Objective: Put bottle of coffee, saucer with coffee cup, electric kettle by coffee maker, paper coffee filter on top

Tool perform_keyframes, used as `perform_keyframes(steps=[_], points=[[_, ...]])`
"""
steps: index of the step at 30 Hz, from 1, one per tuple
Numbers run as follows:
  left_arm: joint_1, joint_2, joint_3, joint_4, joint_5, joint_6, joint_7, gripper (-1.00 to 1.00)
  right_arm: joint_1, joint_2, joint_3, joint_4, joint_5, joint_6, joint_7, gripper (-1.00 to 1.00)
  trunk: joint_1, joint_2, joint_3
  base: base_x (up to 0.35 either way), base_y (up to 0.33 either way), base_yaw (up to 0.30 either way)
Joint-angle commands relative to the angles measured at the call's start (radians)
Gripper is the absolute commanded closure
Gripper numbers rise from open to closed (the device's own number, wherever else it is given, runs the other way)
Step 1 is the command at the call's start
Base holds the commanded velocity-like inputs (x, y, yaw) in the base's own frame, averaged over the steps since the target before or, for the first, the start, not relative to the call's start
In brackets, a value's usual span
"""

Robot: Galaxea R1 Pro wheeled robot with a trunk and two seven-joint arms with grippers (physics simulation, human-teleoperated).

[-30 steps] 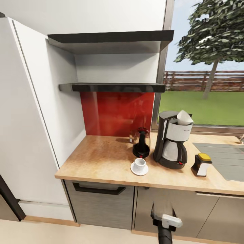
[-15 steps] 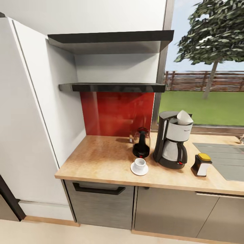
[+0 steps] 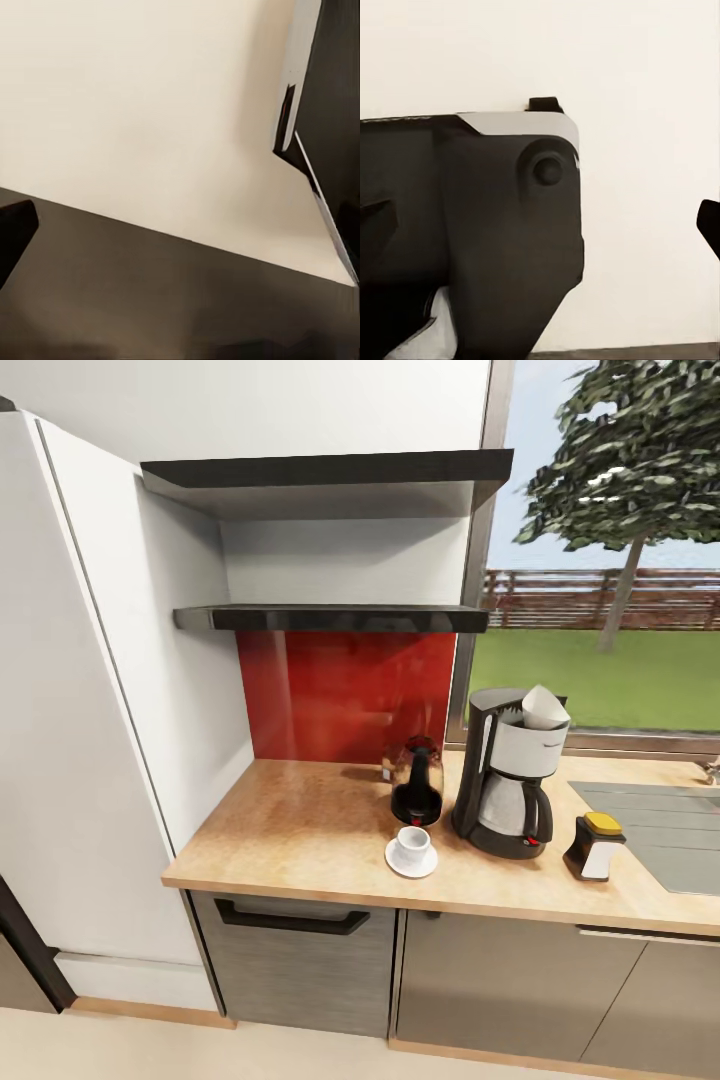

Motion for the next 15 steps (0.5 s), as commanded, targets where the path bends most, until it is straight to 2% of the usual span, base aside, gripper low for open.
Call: perform_keyframes(steps=[1,5,15], points=[[0.001,0.0,0.002,-0.005,0.002,0.04,0.009,-1.0,0.006,0.003,-0.007,-0.002,0.0,0.024,-0.002,-1.0,0.0,-0.001,0.0,0.0,0.0,0.0],[0.001,0.0,0.003,-0.006,0.001,0.086,0.04,-1.0,0.014,0.005,-0.007,-0.002,-0.001,0.068,0.002,-1.0,0.0,-0.001,0.0,0.0,0.0,0.0],[0.001,-0.001,0.004,-0.007,0.001,0.097,0.056,-1.0,0.027,0.008,-0.006,-0.002,-0.002,0.082,0.007,-1.0,0.0,-0.001,0.0,0.0,0.0,0.0]])
